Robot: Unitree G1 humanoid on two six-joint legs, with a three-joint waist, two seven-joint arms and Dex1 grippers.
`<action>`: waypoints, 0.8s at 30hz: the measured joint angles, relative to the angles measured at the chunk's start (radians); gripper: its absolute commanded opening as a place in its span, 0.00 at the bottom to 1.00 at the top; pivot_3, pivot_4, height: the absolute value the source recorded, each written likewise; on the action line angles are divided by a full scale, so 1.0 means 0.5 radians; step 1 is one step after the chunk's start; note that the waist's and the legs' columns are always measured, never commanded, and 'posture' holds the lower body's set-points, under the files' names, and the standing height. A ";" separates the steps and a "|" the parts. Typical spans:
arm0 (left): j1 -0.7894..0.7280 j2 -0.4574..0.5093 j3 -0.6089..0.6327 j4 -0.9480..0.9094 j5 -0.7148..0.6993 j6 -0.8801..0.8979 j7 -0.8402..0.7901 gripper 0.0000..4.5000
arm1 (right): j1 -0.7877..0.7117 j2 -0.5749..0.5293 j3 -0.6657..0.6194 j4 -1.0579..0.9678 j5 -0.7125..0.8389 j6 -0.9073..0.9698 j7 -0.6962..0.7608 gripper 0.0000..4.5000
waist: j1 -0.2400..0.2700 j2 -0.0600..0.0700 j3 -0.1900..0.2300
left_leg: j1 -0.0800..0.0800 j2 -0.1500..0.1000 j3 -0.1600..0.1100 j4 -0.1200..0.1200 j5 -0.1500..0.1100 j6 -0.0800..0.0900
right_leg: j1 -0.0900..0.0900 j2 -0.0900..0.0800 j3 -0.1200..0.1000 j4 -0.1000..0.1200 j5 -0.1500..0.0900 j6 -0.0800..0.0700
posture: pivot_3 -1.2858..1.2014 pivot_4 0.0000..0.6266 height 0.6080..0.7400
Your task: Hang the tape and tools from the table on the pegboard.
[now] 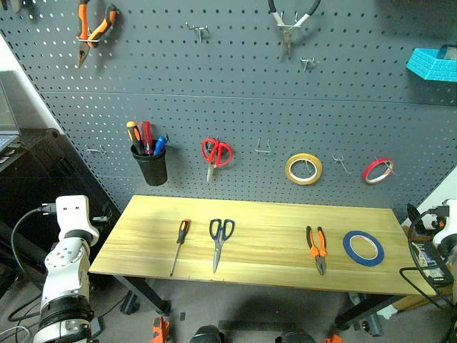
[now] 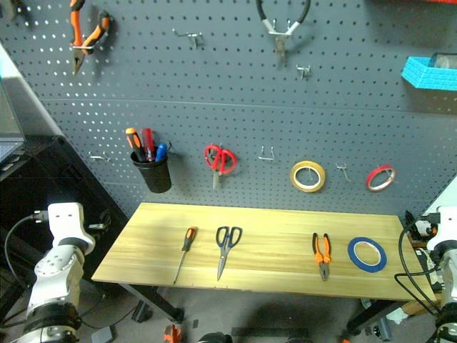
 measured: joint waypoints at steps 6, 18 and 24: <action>0.002 0.000 0.000 -0.001 0.011 -0.057 0.002 0.84 | 0.000 0.000 -0.003 0.000 0.000 0.000 0.000 1.00 | 0.001 0.000 0.000 | 0.001 0.000 0.000 0.000 0.000 0.000 | -0.003 0.000 0.000 0.000 0.000 -0.001 | 0.52 0.00 1.00; 0.269 0.006 -0.267 -0.651 0.015 0.077 -0.371 0.84 | 0.377 0.168 0.089 -0.590 0.063 0.254 0.095 1.00 | 0.010 0.001 0.001 | 0.000 0.001 0.000 -0.001 -0.001 -0.001 | -0.001 0.000 0.000 0.001 -0.002 -0.003 | 0.51 0.04 1.00; 0.287 -0.034 -0.515 -1.146 -0.056 0.462 -0.568 0.84 | 0.836 0.206 0.230 -1.367 0.108 0.812 0.114 1.00 | 0.001 0.013 0.067 | -0.002 0.004 0.006 0.001 -0.008 -0.013 | -0.009 -0.003 0.004 0.005 -0.002 -0.003 | 0.47 0.21 1.00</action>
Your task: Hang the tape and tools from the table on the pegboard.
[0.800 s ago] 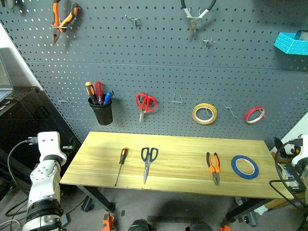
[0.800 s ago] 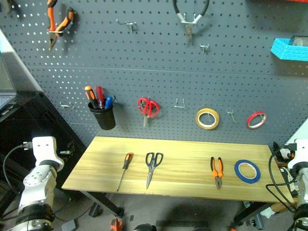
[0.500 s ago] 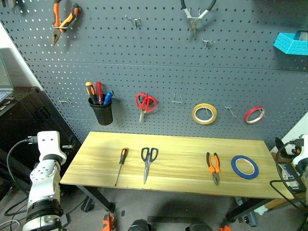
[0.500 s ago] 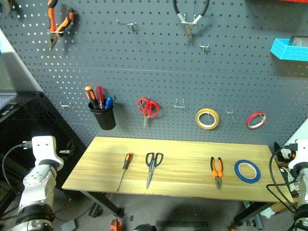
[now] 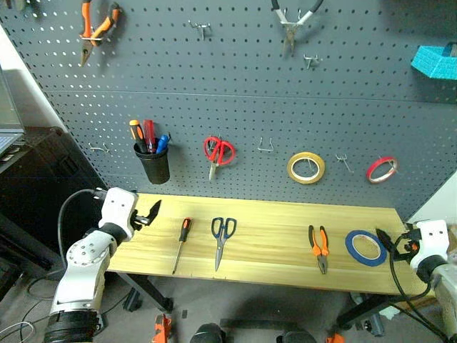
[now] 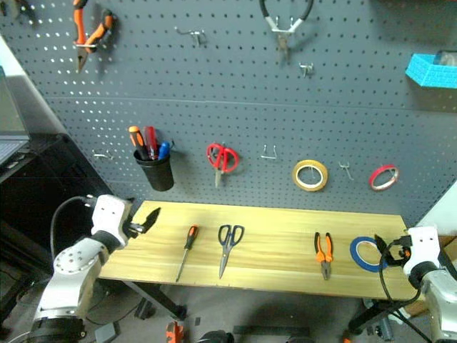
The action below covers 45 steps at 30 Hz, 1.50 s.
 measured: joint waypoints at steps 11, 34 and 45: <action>-0.210 0.057 -0.551 -0.475 -0.216 0.581 -0.539 0.84 | -0.307 -0.159 0.310 -0.283 -0.089 0.726 -0.006 1.00 | -0.094 -0.039 0.235 | -0.019 0.005 0.032 0.002 0.009 0.019 | -0.030 0.006 0.034 0.023 0.001 -0.001 | 0.46 0.43 1.00; -0.583 0.015 -0.688 -0.625 -0.245 0.682 -0.712 0.85 | -1.696 -0.109 0.874 1.857 -0.632 0.313 0.471 0.44 | -0.097 -0.073 0.379 | -0.039 0.003 0.040 0.007 0.004 0.028 | -0.055 0.006 0.042 0.030 0.012 0.015 | 0.49 0.40 1.00; -0.654 -0.084 -0.668 -0.619 -0.352 0.666 -0.792 0.85 | -1.030 -0.226 0.717 0.952 -0.671 0.268 0.307 0.16 | -0.022 -0.067 0.373 | -0.053 0.000 0.037 0.030 0.003 0.028 | -0.058 0.005 0.043 0.031 0.019 0.026 | 0.48 0.36 1.00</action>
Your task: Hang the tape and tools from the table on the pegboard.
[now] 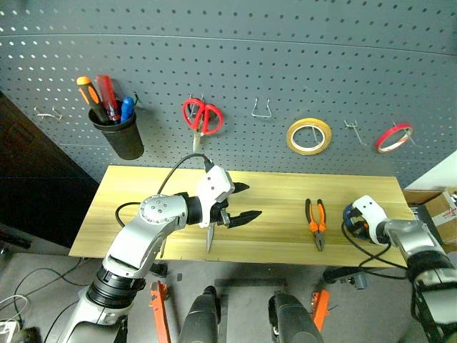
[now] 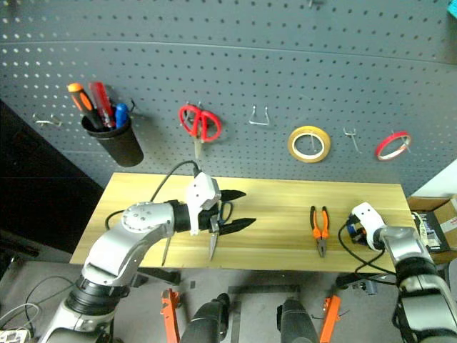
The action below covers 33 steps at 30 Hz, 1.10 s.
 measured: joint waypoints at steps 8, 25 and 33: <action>-0.044 -0.087 0.069 0.027 -0.072 -0.051 0.012 0.85 | 0.806 0.212 -0.579 -1.750 0.054 0.243 -0.422 0.16 | -0.041 0.011 -0.006 | -0.008 0.007 -0.001 0.010 0.000 0.000 | -0.019 0.007 0.003 0.026 -0.006 0.008 | 0.46 0.36 1.00; -0.212 -0.309 0.240 0.114 -0.237 -0.018 0.231 0.85 | -0.154 0.680 -0.433 -1.314 0.283 0.075 -0.657 0.16 | -0.080 0.010 -0.007 | -0.016 0.001 0.003 0.010 0.013 0.008 | -0.026 0.002 0.004 0.027 0.013 0.000 | 0.48 0.34 1.00; -0.182 -0.273 0.240 0.114 -0.231 -0.021 0.269 0.85 | -0.268 0.740 -0.335 -1.020 0.297 -0.065 -0.680 0.44 | -0.078 0.011 -0.007 | -0.017 0.001 0.003 0.008 0.013 0.008 | -0.028 0.002 0.004 0.028 0.013 -0.001 | 0.48 0.33 1.00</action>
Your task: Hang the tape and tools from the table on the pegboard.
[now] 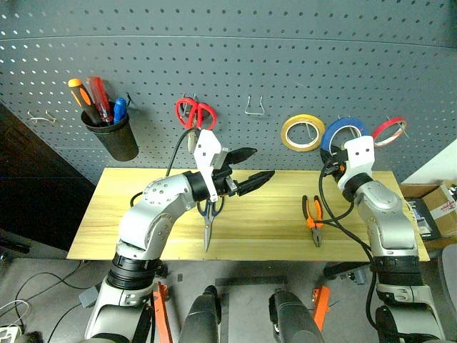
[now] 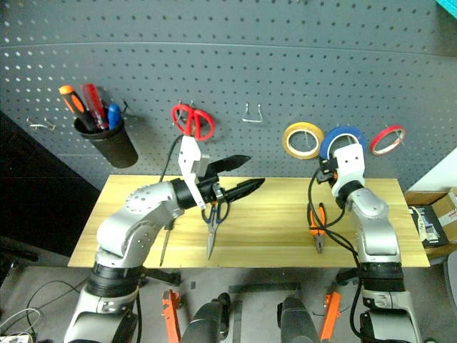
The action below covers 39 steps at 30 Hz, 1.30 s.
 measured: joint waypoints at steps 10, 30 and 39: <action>0.163 0.502 -0.055 0.378 0.372 -0.534 -0.371 0.85 | 0.655 0.162 0.101 -0.658 -0.077 0.822 -0.287 1.00 | -0.013 0.004 -0.003 | 0.000 0.003 0.003 -0.001 0.000 0.000 | -0.005 0.001 0.003 0.002 -0.002 -0.003 | 0.47 0.34 1.00; 0.142 0.525 -0.067 0.556 0.470 -0.749 -0.533 0.85 | 0.141 0.308 0.307 0.274 -0.226 0.907 -0.564 1.00 | -0.005 0.003 -0.005 | 0.000 0.005 0.002 -0.001 0.004 -0.004 | -0.005 0.003 0.001 0.002 0.003 -0.005 | 0.48 0.31 1.00; 0.172 0.516 -0.067 0.538 0.471 -0.748 -0.499 0.85 | 0.032 0.326 0.081 0.560 -0.104 0.922 -0.551 1.00 | -0.004 0.003 -0.006 | 0.000 0.005 0.002 0.000 0.005 -0.004 | -0.004 0.003 0.001 0.003 0.004 -0.004 | 0.48 0.30 1.00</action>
